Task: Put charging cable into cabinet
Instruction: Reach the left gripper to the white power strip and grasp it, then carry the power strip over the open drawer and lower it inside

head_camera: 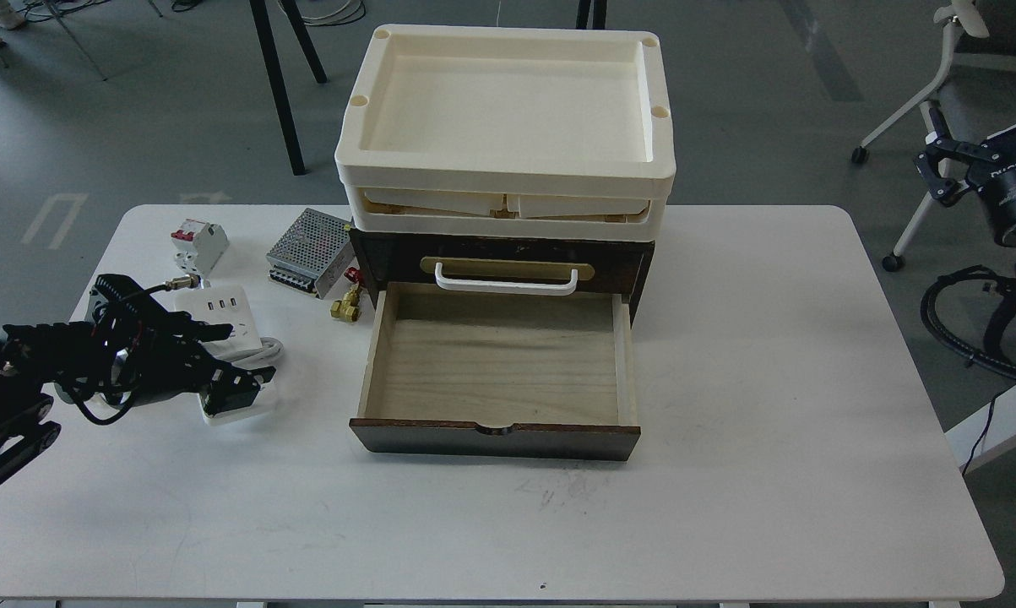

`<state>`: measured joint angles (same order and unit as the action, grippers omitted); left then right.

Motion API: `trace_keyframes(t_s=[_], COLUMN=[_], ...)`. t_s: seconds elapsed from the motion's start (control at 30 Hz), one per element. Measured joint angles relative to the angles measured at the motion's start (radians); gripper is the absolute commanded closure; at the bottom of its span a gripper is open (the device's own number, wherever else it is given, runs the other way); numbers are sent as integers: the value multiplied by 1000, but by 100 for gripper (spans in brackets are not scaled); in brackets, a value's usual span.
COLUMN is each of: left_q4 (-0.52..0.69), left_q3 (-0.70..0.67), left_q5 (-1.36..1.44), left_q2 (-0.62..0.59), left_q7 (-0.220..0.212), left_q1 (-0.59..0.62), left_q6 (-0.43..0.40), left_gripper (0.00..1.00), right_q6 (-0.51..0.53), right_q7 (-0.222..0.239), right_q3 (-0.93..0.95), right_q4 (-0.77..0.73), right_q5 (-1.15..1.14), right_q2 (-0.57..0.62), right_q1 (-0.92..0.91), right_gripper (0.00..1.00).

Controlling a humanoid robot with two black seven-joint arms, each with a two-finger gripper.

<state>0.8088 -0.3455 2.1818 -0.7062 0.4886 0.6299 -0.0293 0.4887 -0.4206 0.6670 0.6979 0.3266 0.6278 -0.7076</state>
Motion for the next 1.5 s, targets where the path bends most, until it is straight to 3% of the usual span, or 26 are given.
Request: trace_keyframes(t_s=[0.13, 0.23, 0.33, 0.4, 0.77, 1.03, 1.23, 1.33, 1.5], left_q4=[-48, -60, -64, -65, 7, 300, 669, 776, 799], left_q3=[22, 28, 32, 33, 49, 32, -34, -83, -114], left_q5=[0, 0, 0, 0, 0, 0, -242, -427, -626], left_q2=[25, 26, 26, 26, -20, -276, -461, -478, -383], left_q7=[0, 0, 0, 0, 0, 0, 0, 0, 0], left_q1=[6, 11, 11, 10, 17, 61, 67, 67, 63], left_q6=[21, 26, 32, 50, 69, -22, -146, -217, -302], left_gripper=[49, 62, 67, 97, 100, 100, 100, 100, 100], right_q6=[0, 0, 0, 0, 0, 0, 0, 0, 0], right_q7=[0, 0, 0, 0, -1, -1, -1, -1, 0], right_q3=[1, 3, 3, 3, 4, 4, 4, 4, 4], right_q4=[-1, -1, -2, -2, -8, -8, -9, -9, -10], right_q5=[0, 0, 0, 0, 0, 1, 1, 1, 1], right_q2=[6, 7, 7, 7, 7, 7, 8, 8, 8], right_q1=[7, 15, 18, 19, 22, 33, 40, 42, 43], right_gripper=[0, 0, 0, 0, 0, 0, 0, 0, 0])
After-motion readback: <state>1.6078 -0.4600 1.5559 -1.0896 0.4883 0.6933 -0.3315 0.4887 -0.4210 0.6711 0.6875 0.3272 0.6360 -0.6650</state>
